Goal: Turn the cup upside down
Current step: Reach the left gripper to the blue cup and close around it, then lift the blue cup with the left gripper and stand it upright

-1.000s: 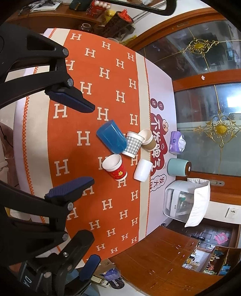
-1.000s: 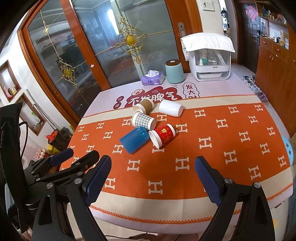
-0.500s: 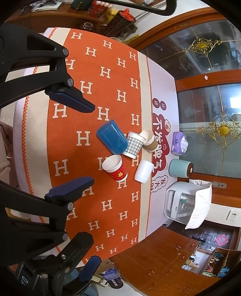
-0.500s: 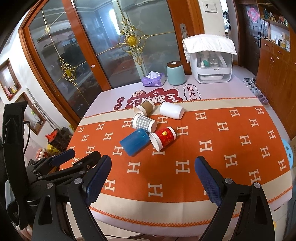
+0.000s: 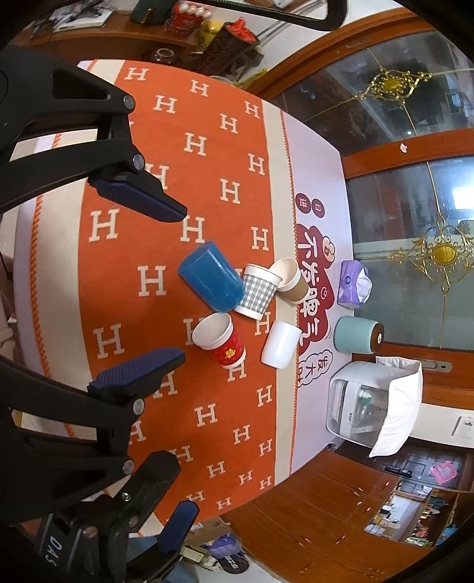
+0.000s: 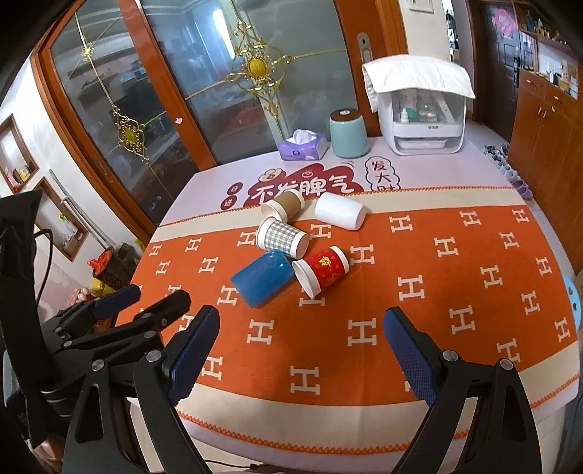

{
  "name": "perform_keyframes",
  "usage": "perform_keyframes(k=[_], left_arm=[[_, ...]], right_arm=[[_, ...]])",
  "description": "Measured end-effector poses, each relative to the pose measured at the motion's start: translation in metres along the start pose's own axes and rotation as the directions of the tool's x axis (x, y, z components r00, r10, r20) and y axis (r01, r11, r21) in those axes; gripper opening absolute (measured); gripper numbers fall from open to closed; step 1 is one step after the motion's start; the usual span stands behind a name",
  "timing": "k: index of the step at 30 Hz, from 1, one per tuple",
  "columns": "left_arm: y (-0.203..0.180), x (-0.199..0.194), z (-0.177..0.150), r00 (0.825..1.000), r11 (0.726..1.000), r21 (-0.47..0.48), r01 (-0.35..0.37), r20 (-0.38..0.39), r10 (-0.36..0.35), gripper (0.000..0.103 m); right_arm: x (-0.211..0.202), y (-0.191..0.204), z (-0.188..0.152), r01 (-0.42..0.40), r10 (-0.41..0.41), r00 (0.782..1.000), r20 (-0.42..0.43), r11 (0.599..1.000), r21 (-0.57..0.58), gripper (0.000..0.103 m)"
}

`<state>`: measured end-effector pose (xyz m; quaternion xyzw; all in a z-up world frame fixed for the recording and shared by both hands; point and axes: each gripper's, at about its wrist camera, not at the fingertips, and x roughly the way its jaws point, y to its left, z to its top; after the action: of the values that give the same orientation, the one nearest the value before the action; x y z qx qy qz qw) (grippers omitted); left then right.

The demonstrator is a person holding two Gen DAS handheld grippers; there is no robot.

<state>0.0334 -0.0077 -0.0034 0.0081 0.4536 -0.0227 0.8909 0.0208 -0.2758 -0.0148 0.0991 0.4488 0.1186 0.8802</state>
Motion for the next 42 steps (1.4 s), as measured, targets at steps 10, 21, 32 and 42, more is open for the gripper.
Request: perform_keyframes(k=[10, 21, 32, 42], left_arm=[[0.018, 0.069, 0.039, 0.990, 0.984, 0.165, 0.071, -0.136, -0.048, 0.069], [0.022, 0.183, 0.066, 0.934, 0.948, 0.279, 0.154, -0.354, -0.047, 0.069], [-0.023, 0.270, 0.064, 0.873, 0.871, 0.444, 0.212, -0.486, 0.035, 0.069], [-0.043, 0.329, 0.061, 0.829, 0.842, 0.488, 0.229, -0.551, 0.094, 0.068]], right_arm=[[0.073, -0.017, 0.021, -0.017, 0.021, 0.997, -0.076, 0.999, 0.052, 0.092], [0.192, -0.035, 0.022, -0.060, 0.090, 0.973, -0.214, 0.988, 0.142, 0.086], [0.264, -0.061, -0.001, -0.058, 0.125, 0.931, -0.342, 0.978, 0.201, 0.084], [0.283, -0.086, -0.010, -0.034, 0.134, 0.909, -0.394, 0.967, 0.251, 0.084]])
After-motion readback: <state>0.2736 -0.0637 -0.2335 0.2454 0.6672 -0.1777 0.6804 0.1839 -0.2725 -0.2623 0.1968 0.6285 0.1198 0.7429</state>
